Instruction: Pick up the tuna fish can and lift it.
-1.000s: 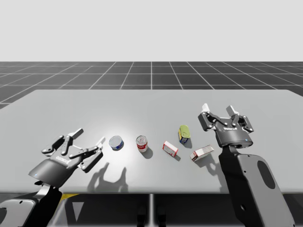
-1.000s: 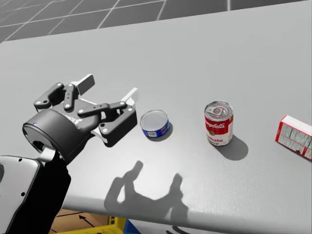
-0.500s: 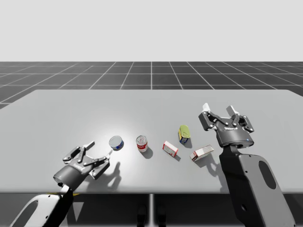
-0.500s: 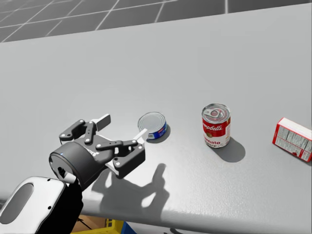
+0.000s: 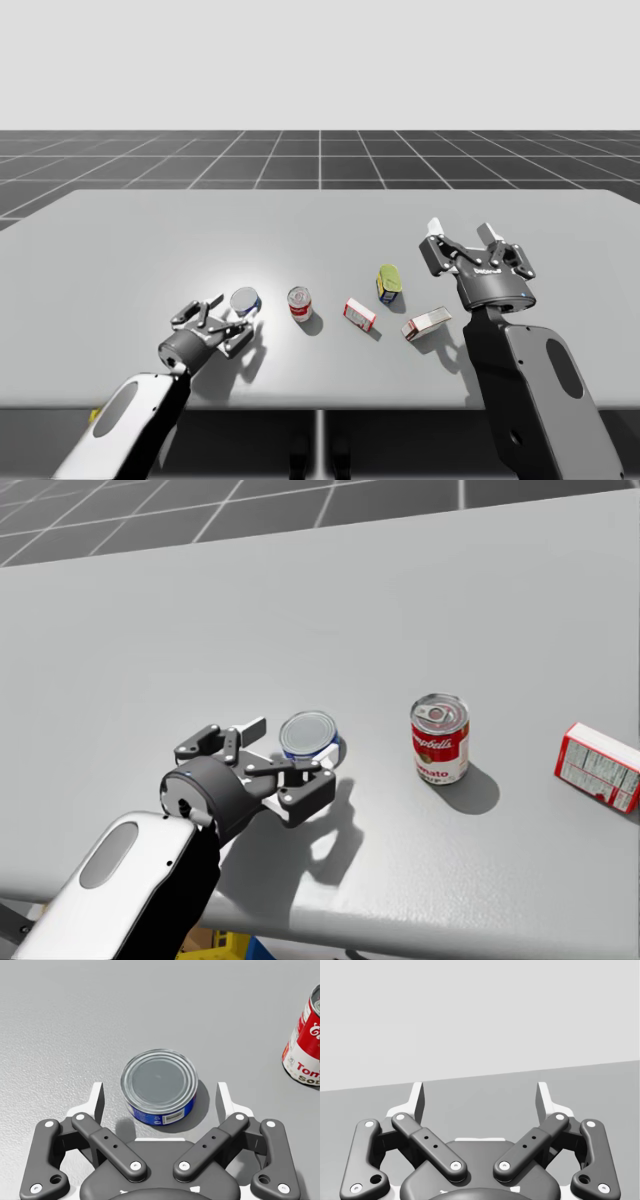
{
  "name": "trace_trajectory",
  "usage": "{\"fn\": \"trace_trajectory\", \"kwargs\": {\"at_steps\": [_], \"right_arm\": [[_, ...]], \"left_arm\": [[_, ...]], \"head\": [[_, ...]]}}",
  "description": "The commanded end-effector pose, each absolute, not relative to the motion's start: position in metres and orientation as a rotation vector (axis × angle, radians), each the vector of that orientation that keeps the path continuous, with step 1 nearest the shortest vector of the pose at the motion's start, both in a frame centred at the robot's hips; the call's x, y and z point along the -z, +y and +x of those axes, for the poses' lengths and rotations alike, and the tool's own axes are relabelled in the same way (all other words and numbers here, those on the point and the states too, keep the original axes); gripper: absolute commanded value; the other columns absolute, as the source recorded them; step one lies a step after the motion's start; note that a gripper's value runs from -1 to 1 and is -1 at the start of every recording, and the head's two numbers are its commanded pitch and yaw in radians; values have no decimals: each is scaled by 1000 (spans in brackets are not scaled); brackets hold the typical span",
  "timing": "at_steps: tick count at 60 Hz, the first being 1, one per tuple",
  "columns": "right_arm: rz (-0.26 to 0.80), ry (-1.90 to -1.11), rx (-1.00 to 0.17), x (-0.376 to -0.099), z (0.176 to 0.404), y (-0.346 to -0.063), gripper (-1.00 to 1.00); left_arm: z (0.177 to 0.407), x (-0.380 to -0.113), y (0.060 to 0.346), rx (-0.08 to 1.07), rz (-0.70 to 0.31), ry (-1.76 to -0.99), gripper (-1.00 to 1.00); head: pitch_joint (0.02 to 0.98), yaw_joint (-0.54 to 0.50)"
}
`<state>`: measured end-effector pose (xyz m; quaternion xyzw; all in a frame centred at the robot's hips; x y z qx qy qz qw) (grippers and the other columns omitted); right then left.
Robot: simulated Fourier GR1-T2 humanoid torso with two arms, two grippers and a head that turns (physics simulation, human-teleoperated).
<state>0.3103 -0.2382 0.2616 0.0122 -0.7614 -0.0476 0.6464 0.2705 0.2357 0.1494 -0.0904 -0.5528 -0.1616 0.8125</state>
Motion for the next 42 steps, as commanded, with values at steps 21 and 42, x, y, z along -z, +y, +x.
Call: {"fn": "trace_trajectory", "kwargs": {"at_steps": [21,42], "right_arm": [[38,-1726,107,-261,310,-237,-1000],[38,-1726,109,-261,310,-237,-1000]], "left_arm": [[300,-131,224,340,-155,-1133,-1000],[297,-127,222,367,-119,-1125,917]], "head": [[827,284],[771,293]]}}
